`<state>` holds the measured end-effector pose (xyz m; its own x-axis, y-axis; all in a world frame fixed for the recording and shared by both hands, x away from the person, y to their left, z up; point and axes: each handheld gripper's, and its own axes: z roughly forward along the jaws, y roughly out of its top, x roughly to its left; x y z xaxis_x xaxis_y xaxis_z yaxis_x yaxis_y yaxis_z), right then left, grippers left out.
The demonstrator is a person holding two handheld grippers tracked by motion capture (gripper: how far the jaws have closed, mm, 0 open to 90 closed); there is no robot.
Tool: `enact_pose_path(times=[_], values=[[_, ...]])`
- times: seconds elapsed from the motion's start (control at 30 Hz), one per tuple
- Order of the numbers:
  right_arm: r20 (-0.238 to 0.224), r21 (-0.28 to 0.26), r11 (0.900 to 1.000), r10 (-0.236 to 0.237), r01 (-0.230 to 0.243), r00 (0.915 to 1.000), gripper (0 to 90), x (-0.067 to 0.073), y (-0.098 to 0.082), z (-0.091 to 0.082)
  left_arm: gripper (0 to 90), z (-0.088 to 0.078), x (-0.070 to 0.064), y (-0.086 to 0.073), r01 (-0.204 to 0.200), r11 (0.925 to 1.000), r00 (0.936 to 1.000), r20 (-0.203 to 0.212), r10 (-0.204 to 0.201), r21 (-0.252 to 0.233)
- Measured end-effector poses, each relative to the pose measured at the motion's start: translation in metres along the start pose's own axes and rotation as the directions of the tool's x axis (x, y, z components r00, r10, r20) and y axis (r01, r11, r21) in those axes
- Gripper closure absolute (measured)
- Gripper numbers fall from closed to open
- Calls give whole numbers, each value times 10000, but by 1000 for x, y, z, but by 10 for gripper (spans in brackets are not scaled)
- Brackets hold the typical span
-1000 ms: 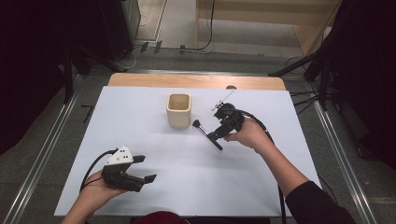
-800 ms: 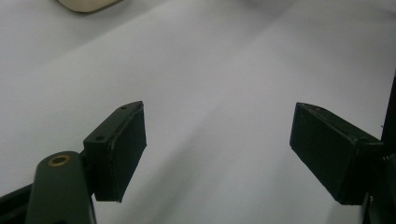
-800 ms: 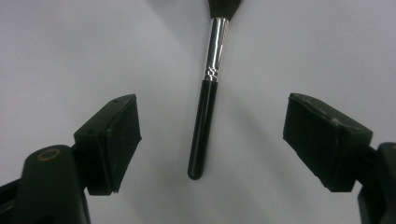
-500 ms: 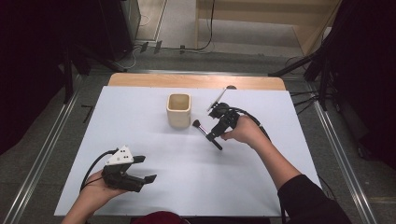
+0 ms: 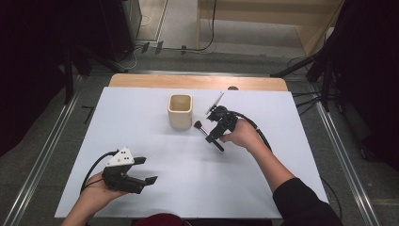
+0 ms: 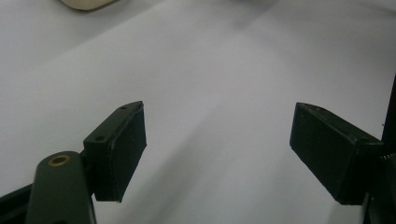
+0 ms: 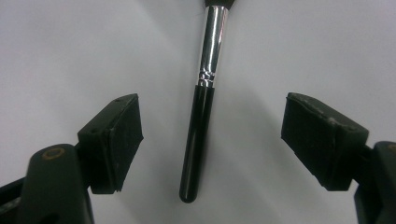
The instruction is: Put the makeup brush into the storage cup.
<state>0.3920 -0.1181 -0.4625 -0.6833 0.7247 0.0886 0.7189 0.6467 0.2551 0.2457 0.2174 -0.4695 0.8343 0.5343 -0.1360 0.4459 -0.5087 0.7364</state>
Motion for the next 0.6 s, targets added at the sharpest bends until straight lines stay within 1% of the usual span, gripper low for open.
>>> enact_pose_path(times=[0.03, 0.13, 0.17, 0.27, 0.5, 0.6], values=[[32, 45, 9999, -97, 97, 9999, 216, 0, 0, 0, 193, 0, 0, 0, 0, 10000, 10000, -7, 0, 8], [69, 51, 9999, -93, 93, 9999, 218, 1, 1, 4, 193, 0, 0, 0, 9, 10000, 10000, -20, -9, 10], [123, 14, 9998, -210, 210, 9997, 222, 2, 2, 5, 193, 0, 0, 0, 6, 10000, 10000, -26, -6, 20], [187, 21, 9997, -253, 252, 9995, 241, 3, 4, 9, 193, 0, 0, 0, -25, 10000, 10000, -25, 25, 28], [279, 222, 9995, -250, 244, 9993, 290, 6, 7, 18, 193, 0, 0, 0, -21, 10000, 10000, -17, 21, 26], [192, 291, 9993, -226, 220, 9996, 320, 6, 7, 21, 194, 0, 0, 0, -6, 10000, 10000, -33, 6, 29]])
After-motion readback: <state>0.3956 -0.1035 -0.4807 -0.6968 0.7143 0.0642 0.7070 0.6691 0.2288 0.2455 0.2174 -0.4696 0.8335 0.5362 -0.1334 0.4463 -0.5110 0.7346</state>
